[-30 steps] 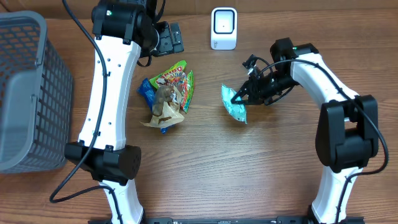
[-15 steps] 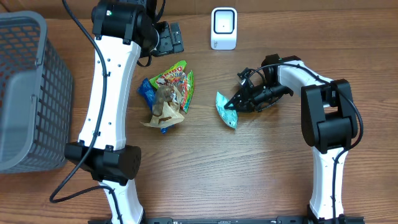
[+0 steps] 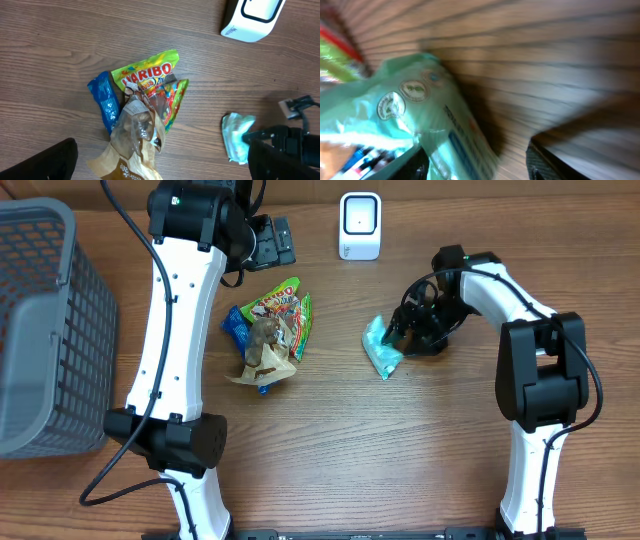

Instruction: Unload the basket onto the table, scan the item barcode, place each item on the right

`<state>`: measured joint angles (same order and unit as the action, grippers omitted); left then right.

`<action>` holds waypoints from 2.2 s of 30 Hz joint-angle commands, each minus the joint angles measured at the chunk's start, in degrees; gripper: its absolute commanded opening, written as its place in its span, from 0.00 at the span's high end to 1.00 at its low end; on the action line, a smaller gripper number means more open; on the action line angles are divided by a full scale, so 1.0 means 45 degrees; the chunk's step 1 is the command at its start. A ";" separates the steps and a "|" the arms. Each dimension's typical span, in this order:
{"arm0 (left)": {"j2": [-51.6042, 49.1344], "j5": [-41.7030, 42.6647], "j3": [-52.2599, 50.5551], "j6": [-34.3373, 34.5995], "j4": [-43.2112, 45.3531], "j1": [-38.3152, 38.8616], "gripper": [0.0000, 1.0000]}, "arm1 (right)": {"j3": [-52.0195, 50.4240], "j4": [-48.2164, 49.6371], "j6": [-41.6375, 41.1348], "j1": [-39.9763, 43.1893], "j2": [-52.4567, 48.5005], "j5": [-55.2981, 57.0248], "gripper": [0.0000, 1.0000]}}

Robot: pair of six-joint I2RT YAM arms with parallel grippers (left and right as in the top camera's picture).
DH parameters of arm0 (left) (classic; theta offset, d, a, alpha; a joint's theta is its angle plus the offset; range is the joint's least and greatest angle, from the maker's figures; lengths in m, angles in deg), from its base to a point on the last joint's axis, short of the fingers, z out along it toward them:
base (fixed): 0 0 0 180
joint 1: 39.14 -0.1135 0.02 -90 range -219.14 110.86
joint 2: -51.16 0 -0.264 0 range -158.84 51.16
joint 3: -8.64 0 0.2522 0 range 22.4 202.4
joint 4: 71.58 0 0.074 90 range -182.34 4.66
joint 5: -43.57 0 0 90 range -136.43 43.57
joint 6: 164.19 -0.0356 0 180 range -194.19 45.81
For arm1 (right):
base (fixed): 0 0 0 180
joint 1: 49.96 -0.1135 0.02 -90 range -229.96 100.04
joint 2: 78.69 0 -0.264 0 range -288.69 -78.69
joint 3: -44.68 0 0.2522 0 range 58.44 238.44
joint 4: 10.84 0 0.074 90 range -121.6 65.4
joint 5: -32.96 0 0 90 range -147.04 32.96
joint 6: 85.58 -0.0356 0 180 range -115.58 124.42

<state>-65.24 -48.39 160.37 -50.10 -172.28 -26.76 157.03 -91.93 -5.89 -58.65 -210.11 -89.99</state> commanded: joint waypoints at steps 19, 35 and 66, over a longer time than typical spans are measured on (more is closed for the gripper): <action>-0.0117 0.0102 -0.0044 0.0131 0.0049 0.0107 0.00 | 0.5586 -0.4367 0.1093 -0.1219 -0.0588 0.3230 0.96; -0.0117 0.0102 -0.0044 0.0126 0.0053 0.0092 0.00 | 0.2642 -0.1957 -0.1064 -0.2244 -0.0593 0.5304 0.96; -0.0117 0.0107 -0.0044 0.0131 0.0053 0.0087 0.00 | 0.4532 -0.5916 0.1671 0.0112 0.4857 0.1792 0.96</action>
<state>-65.24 -48.39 160.37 -50.10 -172.15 -26.76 182.82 -120.45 1.69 -57.91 -193.12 -82.42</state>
